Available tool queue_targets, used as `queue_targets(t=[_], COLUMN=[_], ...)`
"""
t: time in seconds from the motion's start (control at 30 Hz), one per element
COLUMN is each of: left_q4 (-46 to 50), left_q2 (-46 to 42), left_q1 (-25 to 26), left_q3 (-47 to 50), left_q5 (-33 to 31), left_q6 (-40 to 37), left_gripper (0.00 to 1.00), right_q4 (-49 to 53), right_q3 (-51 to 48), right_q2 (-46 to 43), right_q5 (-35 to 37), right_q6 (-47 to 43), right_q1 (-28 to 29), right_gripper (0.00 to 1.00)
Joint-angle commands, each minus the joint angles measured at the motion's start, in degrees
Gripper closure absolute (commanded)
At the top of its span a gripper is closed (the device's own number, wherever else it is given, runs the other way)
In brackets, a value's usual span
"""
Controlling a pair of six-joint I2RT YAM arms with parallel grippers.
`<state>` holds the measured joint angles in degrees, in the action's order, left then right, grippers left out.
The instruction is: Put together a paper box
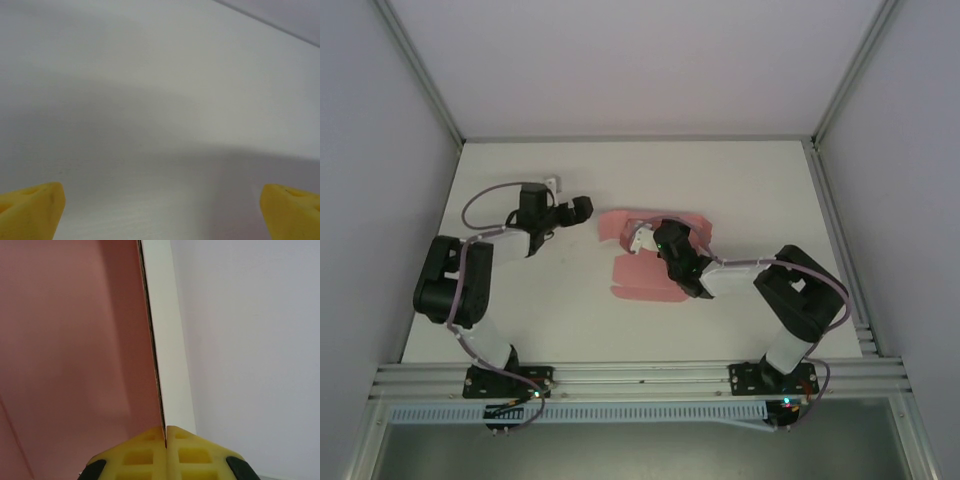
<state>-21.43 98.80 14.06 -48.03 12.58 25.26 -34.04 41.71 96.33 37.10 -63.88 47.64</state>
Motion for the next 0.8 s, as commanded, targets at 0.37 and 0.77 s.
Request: queue_targets(t=[0.37,0.77], left_q4=[-1.1,-5.0], left_q2=[4.9,-1.5], left_q1=[3.8,8.0], left_q3=[-3.3,4.6], left_q5=[11.2,18.2], left_q6=[-7.3,-12.9], left_gripper=[0.03,0.08], right_q4=[-0.5,-0.4], right_q3=[1.3,0.9], right_q2=[-0.8,-1.6], right_q5=[-0.1,-0.1], right_q6=[3.9,5.6], right_q1=[-0.1,-0.2], right_gripper=[1.0,1.0])
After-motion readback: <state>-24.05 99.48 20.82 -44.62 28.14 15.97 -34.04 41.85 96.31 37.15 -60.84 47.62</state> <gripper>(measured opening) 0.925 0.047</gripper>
